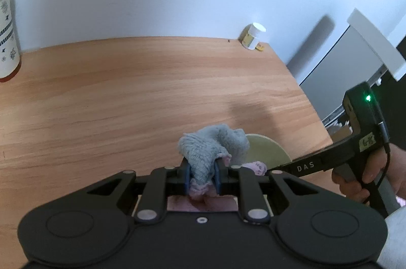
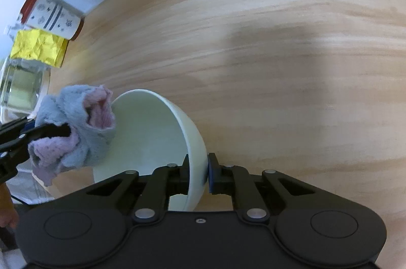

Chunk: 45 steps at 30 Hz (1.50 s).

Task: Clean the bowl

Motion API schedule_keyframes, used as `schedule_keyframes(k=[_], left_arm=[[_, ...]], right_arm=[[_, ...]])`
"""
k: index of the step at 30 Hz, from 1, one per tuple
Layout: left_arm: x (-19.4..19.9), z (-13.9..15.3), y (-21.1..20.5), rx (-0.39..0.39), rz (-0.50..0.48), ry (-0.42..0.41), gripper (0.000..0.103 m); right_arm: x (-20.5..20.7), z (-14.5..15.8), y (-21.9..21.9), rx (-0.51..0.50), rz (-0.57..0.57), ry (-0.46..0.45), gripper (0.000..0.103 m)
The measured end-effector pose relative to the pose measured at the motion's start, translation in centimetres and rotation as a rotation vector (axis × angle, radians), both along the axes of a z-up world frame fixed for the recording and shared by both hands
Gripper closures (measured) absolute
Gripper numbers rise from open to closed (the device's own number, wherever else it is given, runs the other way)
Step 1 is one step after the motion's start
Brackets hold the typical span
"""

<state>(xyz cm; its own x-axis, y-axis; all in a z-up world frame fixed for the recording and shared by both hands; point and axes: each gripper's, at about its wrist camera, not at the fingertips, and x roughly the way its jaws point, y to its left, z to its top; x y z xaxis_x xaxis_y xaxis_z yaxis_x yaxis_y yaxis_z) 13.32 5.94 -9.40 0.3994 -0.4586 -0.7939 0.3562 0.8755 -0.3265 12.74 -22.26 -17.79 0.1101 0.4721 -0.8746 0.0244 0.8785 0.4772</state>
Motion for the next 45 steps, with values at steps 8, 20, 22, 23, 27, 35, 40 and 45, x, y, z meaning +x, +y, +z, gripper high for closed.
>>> schedule_keyframes(k=[8,20,22,23,27,35,40,45], left_arm=[[0.6,1.0,3.2,-0.078,0.127,-0.018,0.086],[2.0,-0.4,1.1,-0.268,-0.004,0.051,0.087],[1.9,-0.4,0.8,-0.274,-0.036,0.048,0.087],[1.9,-0.4,0.7,-0.277,-0.053,0.047,0.087],[1.0,-0.2,-0.7,-0.214,-0.189,0.035,0.088],[-1.2,-0.5,-3.1,-0.120,-0.368,0.017,0.087],[-1.1,-0.2,-2.2,-0.159,-0.319,-0.006,0.087],[-0.4,0.5,-0.4,-0.199,-0.244,-0.014,0.087]], right_arm=[[0.5,2.3,-1.2,0.058,-0.093,-0.016,0.090],[0.7,4.8,-2.8,0.170,-0.169,-0.046,0.089],[0.6,4.8,-2.9,0.184,-0.187,-0.040,0.089],[0.6,4.8,-3.0,0.186,-0.195,-0.037,0.089],[0.8,4.4,-3.3,0.195,-0.242,-0.007,0.089],[1.2,4.4,-3.0,0.201,-0.259,0.007,0.089],[0.8,5.1,-3.5,0.189,-0.236,-0.042,0.090],[0.3,5.4,-3.5,0.188,-0.216,-0.063,0.090]])
